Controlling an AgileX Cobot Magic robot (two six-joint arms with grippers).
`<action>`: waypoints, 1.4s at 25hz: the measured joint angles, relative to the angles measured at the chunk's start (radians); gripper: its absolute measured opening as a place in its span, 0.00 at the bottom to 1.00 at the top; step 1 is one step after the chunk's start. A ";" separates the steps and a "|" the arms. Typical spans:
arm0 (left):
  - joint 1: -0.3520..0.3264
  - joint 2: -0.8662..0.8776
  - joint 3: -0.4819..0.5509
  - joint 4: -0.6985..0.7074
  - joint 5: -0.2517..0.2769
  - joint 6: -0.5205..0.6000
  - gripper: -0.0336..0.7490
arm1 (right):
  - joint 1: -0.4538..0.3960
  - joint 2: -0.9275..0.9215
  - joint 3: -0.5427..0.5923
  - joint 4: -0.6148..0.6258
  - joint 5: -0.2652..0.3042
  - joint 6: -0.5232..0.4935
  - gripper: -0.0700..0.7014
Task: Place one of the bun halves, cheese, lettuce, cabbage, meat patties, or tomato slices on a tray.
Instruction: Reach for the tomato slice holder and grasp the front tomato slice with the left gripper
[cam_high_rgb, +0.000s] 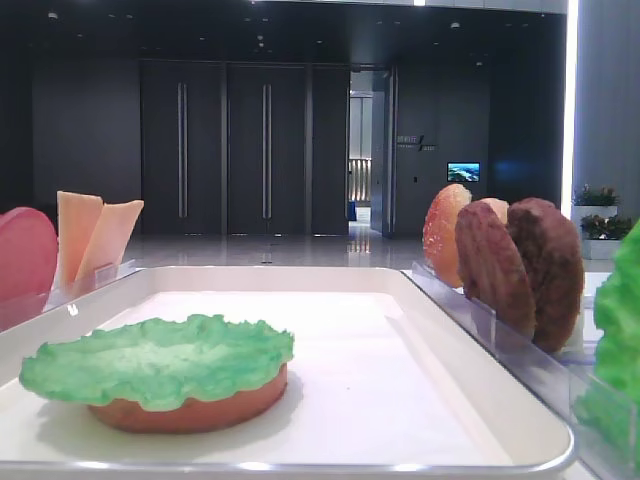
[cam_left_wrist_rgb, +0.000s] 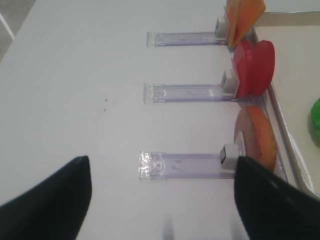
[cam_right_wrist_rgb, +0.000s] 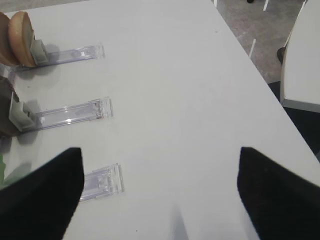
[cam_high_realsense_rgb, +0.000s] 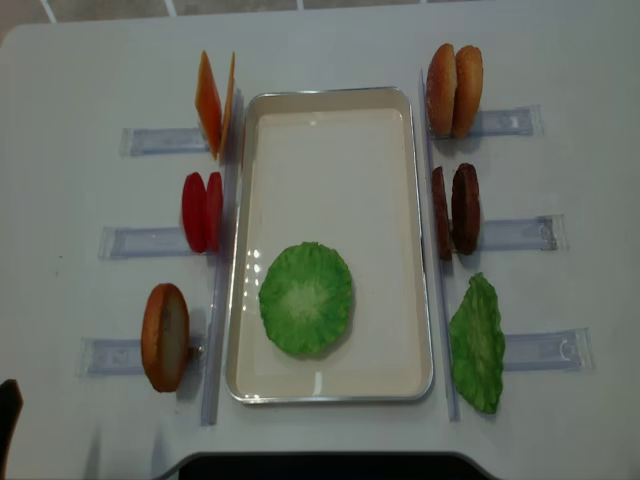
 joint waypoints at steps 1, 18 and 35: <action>0.000 0.000 0.000 0.000 0.000 0.000 0.93 | 0.000 0.000 0.000 0.000 0.000 0.000 0.86; 0.000 0.000 0.000 0.000 0.000 0.000 0.93 | 0.000 0.000 0.000 0.000 0.000 0.000 0.86; 0.000 0.504 -0.250 0.002 0.135 -0.038 0.93 | 0.000 0.000 0.000 0.000 0.000 0.000 0.86</action>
